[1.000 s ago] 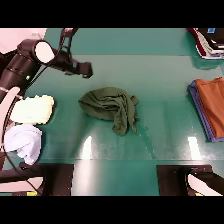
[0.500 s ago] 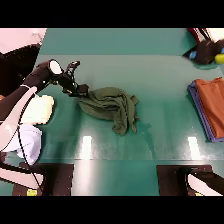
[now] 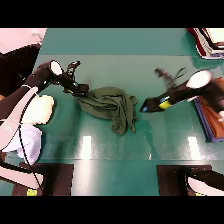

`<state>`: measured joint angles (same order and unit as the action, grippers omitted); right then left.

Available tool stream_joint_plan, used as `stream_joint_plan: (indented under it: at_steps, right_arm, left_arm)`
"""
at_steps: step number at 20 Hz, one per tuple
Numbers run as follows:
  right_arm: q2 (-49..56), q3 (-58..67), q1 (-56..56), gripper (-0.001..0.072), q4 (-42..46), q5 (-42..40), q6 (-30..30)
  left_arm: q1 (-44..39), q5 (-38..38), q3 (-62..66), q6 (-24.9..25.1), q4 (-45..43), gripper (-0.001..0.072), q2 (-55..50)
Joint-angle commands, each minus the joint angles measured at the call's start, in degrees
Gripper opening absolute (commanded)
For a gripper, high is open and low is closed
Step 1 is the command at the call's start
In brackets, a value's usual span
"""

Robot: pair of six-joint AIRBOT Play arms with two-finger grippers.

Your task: Fold the shirts.

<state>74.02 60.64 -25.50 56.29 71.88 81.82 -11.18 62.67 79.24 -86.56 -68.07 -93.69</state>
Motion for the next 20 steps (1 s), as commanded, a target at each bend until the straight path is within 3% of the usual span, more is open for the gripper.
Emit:
stream_joint_plan:
  at_steps: [1, 4, 5, 6, 7, 8, 13, 16, 20]
  right_arm:
    - [6.88, -3.80, -8.74, 0.0512, -1.95, -7.32, -0.96]
    - [9.46, -1.86, -10.38, 0.0508, -2.64, -8.92, -0.94]
    - [9.51, -1.05, -10.38, 0.0445, -2.75, -8.90, -0.94]
    - [9.49, -0.15, -10.36, 0.0322, -2.56, -8.85, -0.96]
    - [9.49, 0.94, -10.36, 0.0134, -2.23, -8.79, -0.98]
    - [9.42, 2.05, -10.34, 0.0017, -1.79, -8.50, -1.14]
    - [0.24, 12.63, -6.95, 0.0017, 8.96, 1.68, -0.63]
    - [-8.52, 23.39, -0.70, 0.0017, 9.77, 10.27, -0.63]
    - [-17.90, 33.42, 7.19, 0.0016, 9.79, 10.47, 0.28]
  left_arm:
    - [0.04, -0.13, 0.17, 0.02, -0.26, 0.0026, 0.85]
    - [0.04, -1.51, 0.20, 0.07, -0.98, 0.0026, 3.23]
    - [0.04, -2.12, 0.24, 0.04, -1.09, 0.0026, 4.20]
    - [0.04, -2.47, 0.31, 0.04, -1.22, 0.0026, 5.05]
    - [0.04, -2.27, 0.68, 0.04, -1.25, 0.0026, 5.70]
    - [0.04, -1.84, 0.96, 0.04, -1.25, 0.0026, 6.43]
    - [0.04, -2.10, 1.77, 0.04, -6.60, 0.0026, 21.42]
    - [0.04, 0.72, 6.64, 0.02, -8.39, 0.0025, 34.36]
    - [0.04, 1.84, 14.10, 0.00, -7.69, 0.0025, 46.47]
